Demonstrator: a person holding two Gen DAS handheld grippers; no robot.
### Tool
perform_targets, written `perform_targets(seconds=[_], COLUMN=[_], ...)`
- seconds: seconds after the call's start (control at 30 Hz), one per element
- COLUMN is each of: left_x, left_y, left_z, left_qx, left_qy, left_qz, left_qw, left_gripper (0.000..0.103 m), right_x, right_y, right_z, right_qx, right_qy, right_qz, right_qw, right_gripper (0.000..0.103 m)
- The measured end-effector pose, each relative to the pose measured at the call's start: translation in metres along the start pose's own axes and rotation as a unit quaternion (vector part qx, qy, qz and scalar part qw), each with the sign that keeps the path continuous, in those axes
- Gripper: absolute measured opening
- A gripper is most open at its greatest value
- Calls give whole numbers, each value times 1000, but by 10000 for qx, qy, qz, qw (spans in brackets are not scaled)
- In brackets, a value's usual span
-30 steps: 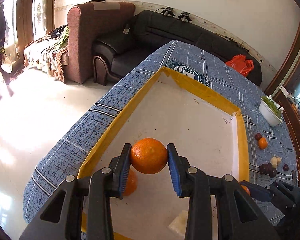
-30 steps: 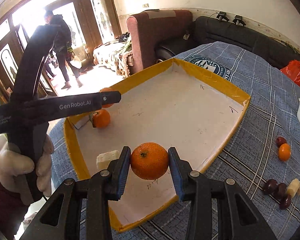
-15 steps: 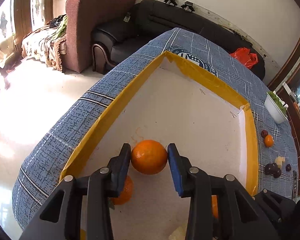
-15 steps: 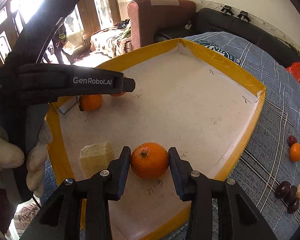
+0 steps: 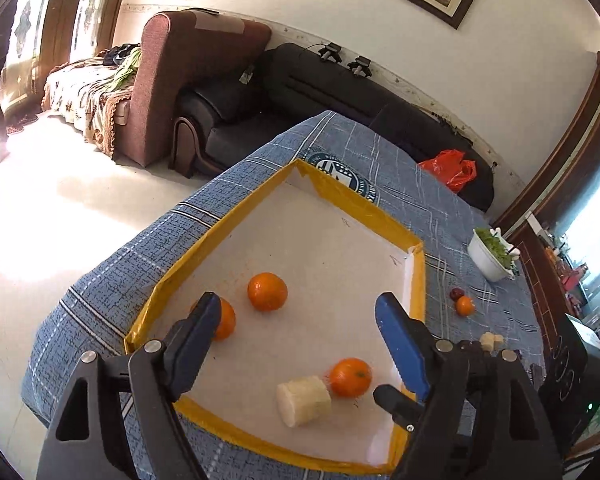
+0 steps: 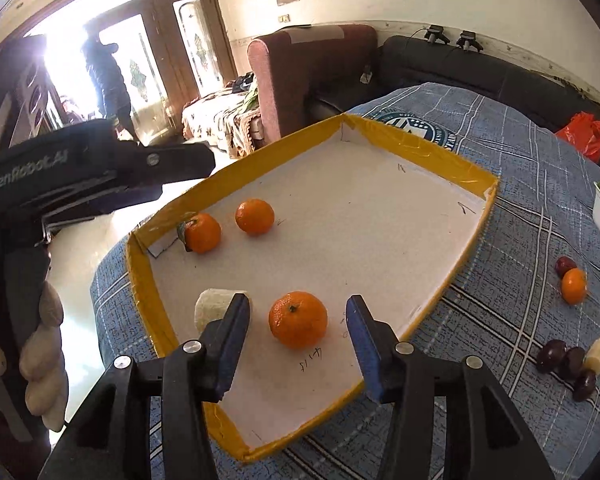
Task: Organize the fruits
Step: 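Withdraw both grippers from the tray back toward the remaining fruit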
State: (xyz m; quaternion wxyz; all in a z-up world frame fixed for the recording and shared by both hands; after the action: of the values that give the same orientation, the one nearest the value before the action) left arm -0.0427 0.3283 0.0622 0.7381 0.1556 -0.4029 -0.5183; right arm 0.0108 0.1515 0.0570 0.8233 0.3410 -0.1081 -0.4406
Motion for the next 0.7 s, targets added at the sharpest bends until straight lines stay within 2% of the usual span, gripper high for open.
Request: perform_targets(seconds=[0.17, 0.33, 0.47, 0.7], left_x=[0, -12, -25, -48], left_y=[-4, 16, 46, 97], left_z=[30, 81, 136, 216], left_qx=[193, 714, 1343, 2243], left_qy=[-106, -73, 42, -20], left_qz=[110, -24, -221, -304], left_qw=[9997, 9974, 9907, 9741], left_gripper=[79, 79, 79, 79], right_x=[17, 36, 42, 39], right_y=[3, 27, 70, 175], right_z=[38, 84, 136, 242], right_qx=[310, 646, 1028, 1563], right_qy=[-98, -380, -600, -433], right_qz=[-432, -687, -747, -1092], right_qw=[9985, 9948, 9901, 9807], right_gripper=[56, 57, 58, 60])
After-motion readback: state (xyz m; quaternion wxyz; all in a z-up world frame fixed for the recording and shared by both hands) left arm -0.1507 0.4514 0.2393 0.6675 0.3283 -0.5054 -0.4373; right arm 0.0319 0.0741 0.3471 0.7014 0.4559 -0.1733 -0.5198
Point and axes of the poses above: each gripper's, at about its wrist camera, not at the fingertips, and z roughly against the way its jaws point, x to its right, y to its top, the point moved 5 cm from there along -z, roughly the way its jaws point, and after that the axes turned 4 degrees about -y, right-handed, at the moved point
